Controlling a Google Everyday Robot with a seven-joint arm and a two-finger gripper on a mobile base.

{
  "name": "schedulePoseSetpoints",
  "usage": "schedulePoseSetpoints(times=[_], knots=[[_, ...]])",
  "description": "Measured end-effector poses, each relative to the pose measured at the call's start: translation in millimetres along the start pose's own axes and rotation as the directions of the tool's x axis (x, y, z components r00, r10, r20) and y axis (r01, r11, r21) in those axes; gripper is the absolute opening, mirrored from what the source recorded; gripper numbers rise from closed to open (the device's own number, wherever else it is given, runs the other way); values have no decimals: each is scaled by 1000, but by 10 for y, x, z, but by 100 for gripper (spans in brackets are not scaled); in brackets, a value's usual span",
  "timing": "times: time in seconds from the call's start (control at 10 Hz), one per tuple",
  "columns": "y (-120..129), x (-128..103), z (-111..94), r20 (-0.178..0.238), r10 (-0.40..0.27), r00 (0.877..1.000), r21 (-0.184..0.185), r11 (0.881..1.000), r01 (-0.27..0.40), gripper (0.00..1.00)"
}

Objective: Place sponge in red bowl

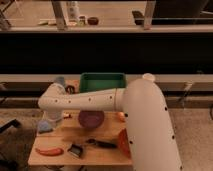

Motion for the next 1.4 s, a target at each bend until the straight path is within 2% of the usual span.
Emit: schedulePoseSetpoints(times=[0.1,0.2,0.3,0.5,0.6,1.0,1.4], knots=[[-4,-14,-29,-1,-2,1000,-7,1000,2,39],[-10,-29,-16,0,-8,1000,-7,1000,8,45],[-5,-34,8,2,-11,1000,-7,1000,11,52],[-22,-80,-28,14,-14,1000,-11,1000,15,76],[-17,-89,-31,15,-16,1000,-17,1000,17,79],[-16,-123,-24,32,-32,999,-29,999,33,80],[-164,-122,229,69,-67,995,-44,997,70,80]])
